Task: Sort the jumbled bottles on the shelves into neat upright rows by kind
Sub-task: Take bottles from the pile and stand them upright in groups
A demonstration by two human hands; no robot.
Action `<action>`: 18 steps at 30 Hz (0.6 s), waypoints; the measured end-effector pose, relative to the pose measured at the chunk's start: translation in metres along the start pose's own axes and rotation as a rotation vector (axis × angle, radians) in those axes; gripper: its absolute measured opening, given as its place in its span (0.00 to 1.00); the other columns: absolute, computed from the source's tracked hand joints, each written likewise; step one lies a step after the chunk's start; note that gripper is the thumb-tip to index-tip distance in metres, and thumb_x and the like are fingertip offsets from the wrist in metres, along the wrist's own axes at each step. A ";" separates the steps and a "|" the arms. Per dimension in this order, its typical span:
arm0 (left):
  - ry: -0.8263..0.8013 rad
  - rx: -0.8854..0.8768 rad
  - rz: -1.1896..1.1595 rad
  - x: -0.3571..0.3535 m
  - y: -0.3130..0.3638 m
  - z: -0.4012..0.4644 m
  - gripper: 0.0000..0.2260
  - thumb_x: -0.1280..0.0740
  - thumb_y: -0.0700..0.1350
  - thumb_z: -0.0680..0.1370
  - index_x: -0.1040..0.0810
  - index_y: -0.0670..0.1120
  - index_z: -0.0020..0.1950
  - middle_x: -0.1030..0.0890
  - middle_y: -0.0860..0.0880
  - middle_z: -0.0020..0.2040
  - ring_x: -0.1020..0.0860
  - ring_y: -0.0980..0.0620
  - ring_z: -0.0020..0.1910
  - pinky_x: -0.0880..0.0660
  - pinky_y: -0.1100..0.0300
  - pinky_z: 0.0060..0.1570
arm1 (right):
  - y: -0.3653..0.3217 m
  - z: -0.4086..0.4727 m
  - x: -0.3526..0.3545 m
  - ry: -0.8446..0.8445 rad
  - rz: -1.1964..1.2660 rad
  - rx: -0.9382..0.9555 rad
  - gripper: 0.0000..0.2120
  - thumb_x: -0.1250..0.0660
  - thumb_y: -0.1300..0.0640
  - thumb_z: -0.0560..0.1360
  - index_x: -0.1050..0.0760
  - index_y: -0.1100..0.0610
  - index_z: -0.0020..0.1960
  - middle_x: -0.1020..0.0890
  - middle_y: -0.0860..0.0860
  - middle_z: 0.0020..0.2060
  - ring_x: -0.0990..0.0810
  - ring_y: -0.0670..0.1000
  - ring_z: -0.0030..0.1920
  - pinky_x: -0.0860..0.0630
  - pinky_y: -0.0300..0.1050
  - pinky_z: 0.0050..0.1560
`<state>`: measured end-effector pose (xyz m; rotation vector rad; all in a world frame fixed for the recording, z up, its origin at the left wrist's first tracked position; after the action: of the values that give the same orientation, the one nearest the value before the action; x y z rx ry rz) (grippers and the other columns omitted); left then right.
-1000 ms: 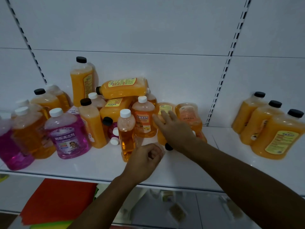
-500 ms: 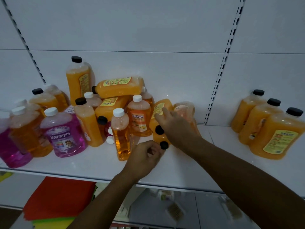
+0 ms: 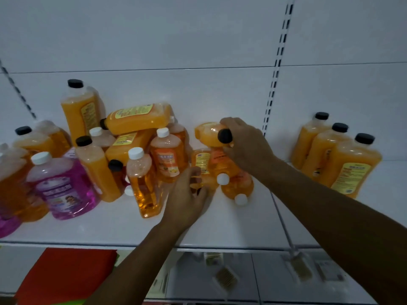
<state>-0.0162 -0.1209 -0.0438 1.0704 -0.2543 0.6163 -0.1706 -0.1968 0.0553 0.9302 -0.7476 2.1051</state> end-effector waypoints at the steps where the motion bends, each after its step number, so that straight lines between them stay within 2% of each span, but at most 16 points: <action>1: 0.026 -0.040 0.003 -0.002 0.008 0.003 0.17 0.31 0.46 0.77 0.30 0.52 0.64 0.25 0.60 0.55 0.25 0.66 0.52 0.28 0.76 0.46 | 0.004 -0.001 0.012 0.018 0.043 -0.033 0.22 0.29 0.59 0.71 0.29 0.56 0.63 0.22 0.54 0.56 0.21 0.57 0.50 0.24 0.52 0.51; 4: 0.099 -0.175 -0.043 -0.009 0.035 0.017 0.21 0.32 0.51 0.76 0.35 0.55 0.66 0.29 0.65 0.56 0.30 0.73 0.56 0.32 0.79 0.50 | 0.018 -0.008 0.047 0.085 0.117 -0.120 0.22 0.26 0.53 0.70 0.27 0.56 0.61 0.20 0.52 0.51 0.22 0.52 0.49 0.25 0.47 0.51; 6: 0.129 -0.227 -0.034 -0.021 0.050 0.030 0.26 0.32 0.52 0.75 0.37 0.54 0.71 0.29 0.58 0.64 0.31 0.67 0.62 0.31 0.69 0.58 | 0.027 -0.017 0.071 0.121 0.190 -0.175 0.24 0.23 0.48 0.68 0.25 0.55 0.59 0.20 0.49 0.49 0.22 0.48 0.47 0.26 0.41 0.49; 8: 0.115 -0.227 0.005 -0.041 0.063 0.041 0.33 0.29 0.49 0.75 0.40 0.48 0.75 0.32 0.49 0.72 0.32 0.54 0.69 0.31 0.55 0.66 | 0.037 -0.030 0.094 0.124 0.222 -0.227 0.24 0.23 0.47 0.67 0.24 0.55 0.59 0.20 0.47 0.48 0.23 0.44 0.44 0.28 0.32 0.45; 10: 0.012 -0.203 0.010 -0.066 0.077 0.047 0.38 0.27 0.48 0.74 0.45 0.47 0.78 0.37 0.47 0.76 0.37 0.50 0.73 0.36 0.53 0.70 | 0.050 -0.047 0.113 0.092 0.198 -0.290 0.23 0.23 0.50 0.67 0.24 0.53 0.59 0.22 0.44 0.46 0.25 0.39 0.40 0.31 0.25 0.39; 12: -0.139 -0.263 -0.066 -0.095 0.089 0.048 0.39 0.27 0.50 0.74 0.46 0.49 0.78 0.35 0.48 0.75 0.35 0.52 0.73 0.35 0.54 0.69 | 0.066 -0.066 0.125 0.031 0.158 -0.353 0.23 0.23 0.49 0.67 0.25 0.51 0.59 0.22 0.44 0.46 0.24 0.40 0.41 0.31 0.27 0.38; 14: -0.271 -0.273 -0.163 -0.125 0.097 0.044 0.32 0.27 0.50 0.74 0.38 0.50 0.74 0.27 0.54 0.67 0.28 0.60 0.64 0.29 0.61 0.61 | 0.083 -0.085 0.133 -0.026 0.131 -0.410 0.23 0.24 0.47 0.67 0.24 0.51 0.59 0.21 0.48 0.49 0.22 0.46 0.45 0.26 0.37 0.43; 16: -0.353 -0.228 -0.197 -0.150 0.105 0.035 0.26 0.26 0.49 0.73 0.32 0.54 0.67 0.25 0.60 0.58 0.26 0.67 0.52 0.30 0.68 0.51 | 0.100 -0.104 0.139 -0.081 0.119 -0.458 0.24 0.24 0.46 0.67 0.24 0.51 0.60 0.20 0.50 0.52 0.21 0.49 0.48 0.23 0.46 0.49; 18: -0.411 -0.210 -0.233 -0.173 0.111 0.027 0.23 0.25 0.49 0.71 0.32 0.59 0.61 0.24 0.63 0.54 0.26 0.69 0.49 0.28 0.68 0.47 | 0.118 -0.124 0.147 -0.105 0.139 -0.498 0.23 0.24 0.47 0.67 0.23 0.50 0.60 0.20 0.49 0.52 0.20 0.50 0.49 0.21 0.52 0.52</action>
<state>-0.2184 -0.1673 -0.0321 0.9971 -0.5308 0.1508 -0.3824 -0.1218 0.0741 0.7293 -1.3470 1.8579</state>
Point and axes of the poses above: each hand's wrist, its own z-axis towards the middle knuckle, its own x-axis out of the back of the hand, y = z × x, the point moved 2 cm from there along z, towards the middle knuckle
